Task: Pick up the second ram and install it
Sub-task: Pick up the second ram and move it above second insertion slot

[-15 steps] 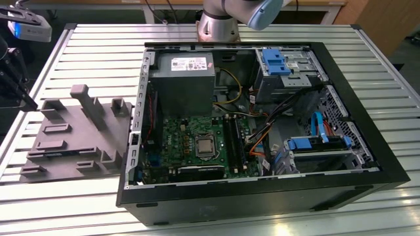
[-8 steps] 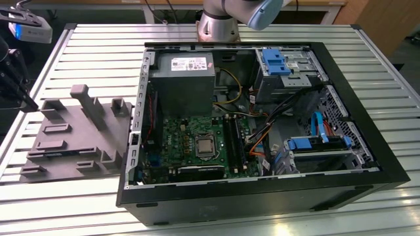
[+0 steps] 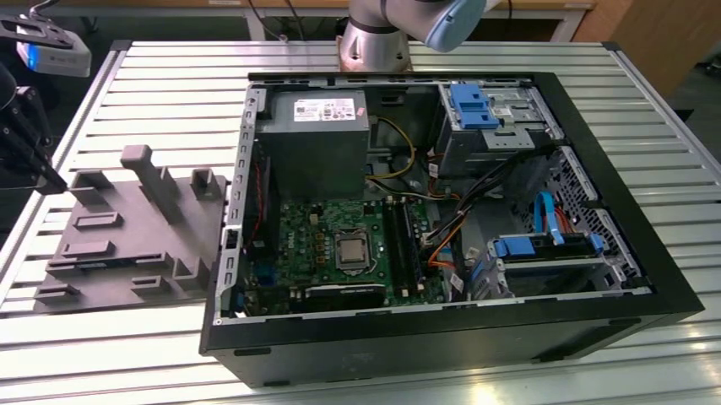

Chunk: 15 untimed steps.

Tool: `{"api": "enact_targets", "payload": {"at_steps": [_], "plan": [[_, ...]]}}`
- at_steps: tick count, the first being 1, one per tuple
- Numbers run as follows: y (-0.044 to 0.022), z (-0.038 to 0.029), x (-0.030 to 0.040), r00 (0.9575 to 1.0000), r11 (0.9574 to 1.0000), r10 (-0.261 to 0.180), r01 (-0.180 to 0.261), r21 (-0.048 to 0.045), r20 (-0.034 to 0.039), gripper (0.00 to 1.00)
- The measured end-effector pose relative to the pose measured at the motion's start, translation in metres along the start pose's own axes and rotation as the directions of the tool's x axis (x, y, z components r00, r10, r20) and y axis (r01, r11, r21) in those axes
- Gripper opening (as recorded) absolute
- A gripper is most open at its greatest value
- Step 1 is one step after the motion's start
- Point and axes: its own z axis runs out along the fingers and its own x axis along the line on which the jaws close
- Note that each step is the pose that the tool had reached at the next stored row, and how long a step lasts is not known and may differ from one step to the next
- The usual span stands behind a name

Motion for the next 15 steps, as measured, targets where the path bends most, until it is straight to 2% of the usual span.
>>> {"api": "enact_targets", "payload": {"at_steps": [15], "plan": [[-0.0001,0.0048,0.0013,1.0,1.0,0.0,0.0,0.0,0.0,0.11]]}}
